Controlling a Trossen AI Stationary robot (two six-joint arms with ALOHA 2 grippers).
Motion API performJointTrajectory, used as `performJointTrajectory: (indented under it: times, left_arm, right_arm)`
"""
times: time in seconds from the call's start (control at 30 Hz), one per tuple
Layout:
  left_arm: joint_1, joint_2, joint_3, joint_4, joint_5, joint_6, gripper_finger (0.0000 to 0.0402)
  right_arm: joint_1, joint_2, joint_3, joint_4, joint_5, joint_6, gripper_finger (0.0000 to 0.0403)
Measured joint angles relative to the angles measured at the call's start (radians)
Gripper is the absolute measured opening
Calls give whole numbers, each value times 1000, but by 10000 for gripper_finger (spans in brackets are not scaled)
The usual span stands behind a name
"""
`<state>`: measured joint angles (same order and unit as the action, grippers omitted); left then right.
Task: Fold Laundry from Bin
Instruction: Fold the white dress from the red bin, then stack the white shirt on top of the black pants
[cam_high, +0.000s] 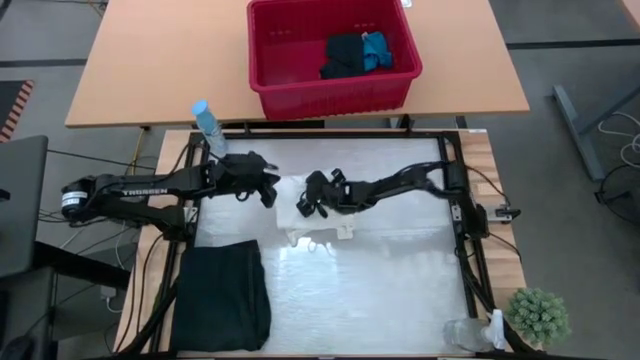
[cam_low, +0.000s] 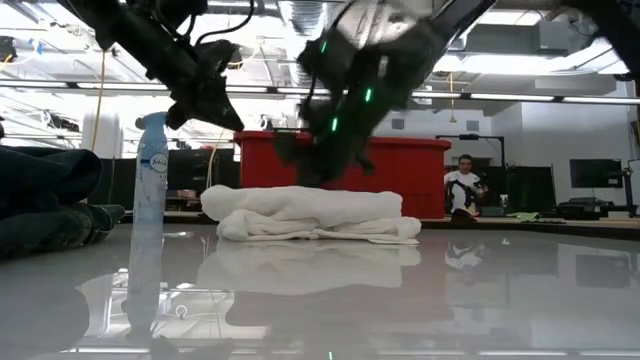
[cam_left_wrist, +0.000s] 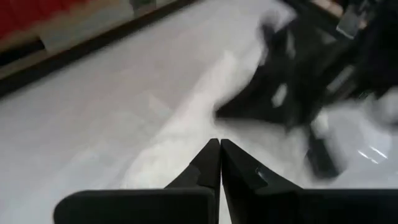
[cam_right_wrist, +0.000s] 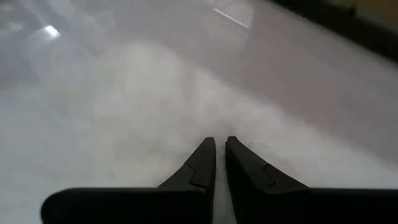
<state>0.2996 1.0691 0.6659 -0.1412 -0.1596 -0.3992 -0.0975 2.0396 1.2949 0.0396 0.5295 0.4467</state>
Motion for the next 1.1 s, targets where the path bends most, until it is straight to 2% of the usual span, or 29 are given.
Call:
performJointTrajectory:
  times: [0.07, 0.2, 0.3, 0.47, 0.63, 0.77, 0.87, 0.93, 1.0, 1.1]
  left_arm:
    - [33, -5, -1, -19, 83, -1, 4]
    - [73, -5, -1, -37, 250, 91, 35]
    - [74, -5, -1, -28, 260, 151, 72]
    - [106, -3, 22, -36, 268, 161, 149]
    - [157, -3, 68, -135, 354, -26, 223]
    - [212, -2, 77, -325, 414, -183, 250]
    - [222, -2, 57, -416, 434, -243, 254]
    - [222, -2, 35, -412, 432, -285, 254]
    - [223, -2, 11, -402, 452, -370, 254]
    - [217, -2, -13, -395, 454, -447, 254]
  right_arm:
    - [0, -66, 0, -34, 2, -16, 62]
    - [-11, -191, 3, -127, -41, -37, 62]
    - [-12, -270, 3, -216, -119, 0, 64]
    - [18, -369, 8, -448, -196, 252, 104]
    - [54, -375, 5, -719, -209, 535, 195]
    - [10, -363, 7, -826, -295, 642, 275]
    - [-37, -343, 6, -814, -334, 625, 317]
    - [-74, -338, 6, -810, -369, 591, 336]
    - [-112, -331, 7, -805, -422, 555, 349]
    - [-151, -316, 7, -797, -445, 500, 358]
